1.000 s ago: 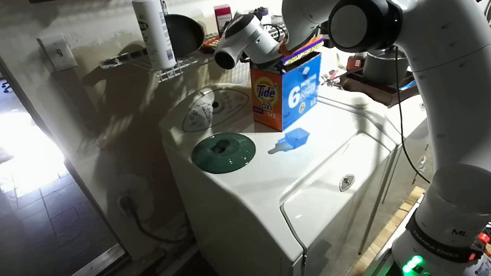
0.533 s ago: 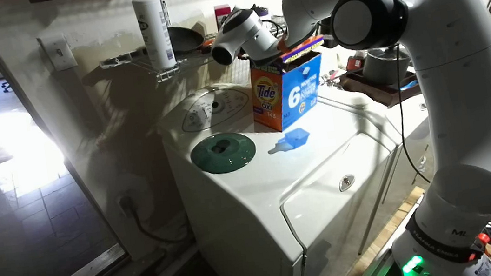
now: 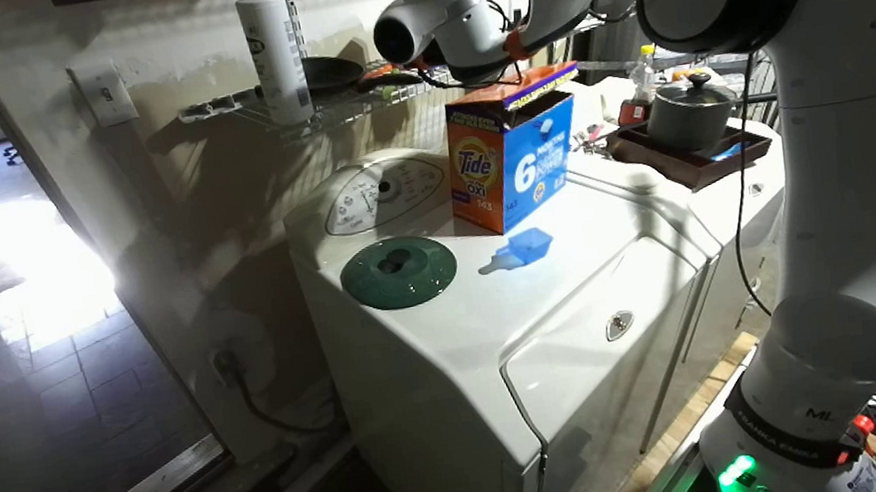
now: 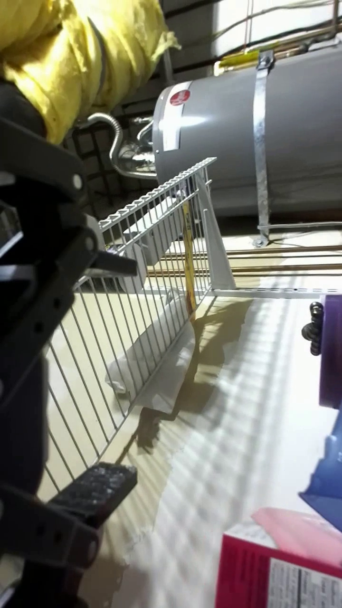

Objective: Put the left scoop on the shelf

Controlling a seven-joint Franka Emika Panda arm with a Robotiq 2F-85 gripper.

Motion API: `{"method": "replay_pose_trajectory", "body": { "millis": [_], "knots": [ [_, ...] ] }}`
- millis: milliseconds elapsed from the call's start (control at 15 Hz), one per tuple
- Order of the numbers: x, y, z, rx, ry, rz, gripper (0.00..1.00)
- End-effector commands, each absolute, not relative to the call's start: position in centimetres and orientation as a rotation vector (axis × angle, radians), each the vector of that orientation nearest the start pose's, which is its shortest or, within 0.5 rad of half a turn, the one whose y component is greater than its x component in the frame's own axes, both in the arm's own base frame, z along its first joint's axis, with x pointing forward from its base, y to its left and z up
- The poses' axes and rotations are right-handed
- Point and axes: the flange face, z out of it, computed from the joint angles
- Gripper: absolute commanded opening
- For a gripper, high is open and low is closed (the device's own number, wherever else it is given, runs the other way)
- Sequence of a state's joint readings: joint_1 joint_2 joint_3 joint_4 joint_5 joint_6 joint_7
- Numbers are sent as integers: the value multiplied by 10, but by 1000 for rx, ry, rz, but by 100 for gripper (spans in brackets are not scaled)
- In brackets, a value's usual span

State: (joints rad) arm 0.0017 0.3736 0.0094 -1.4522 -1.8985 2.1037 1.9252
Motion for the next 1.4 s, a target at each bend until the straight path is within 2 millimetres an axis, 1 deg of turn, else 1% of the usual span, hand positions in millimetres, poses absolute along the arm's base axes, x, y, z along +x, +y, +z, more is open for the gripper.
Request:
{"method": "replay_pose_trajectory", "body": {
  "millis": [0, 133, 333, 467, 600, 867, 1067, 1133, 1333],
  "knots": [
    [678, -39, 597, 1628, -870, 1700, 100],
    [663, -43, 615, 1675, -927, 1674, 100],
    [641, -50, 635, 1786, -1024, 1595, 100],
    [625, -54, 644, 1889, -1088, 1527, 100],
    [612, -61, 652, 1964, -1132, 1412, 100],
    [590, -73, 665, 1988, -1158, 1239, 100],
    [582, -81, 673, 1993, -1144, 1190, 100],
    [593, -78, 671, 1963, -1148, 1237, 100],
    [589, -81, 673, 1970, -1142, 1218, 100]
  ]
}}
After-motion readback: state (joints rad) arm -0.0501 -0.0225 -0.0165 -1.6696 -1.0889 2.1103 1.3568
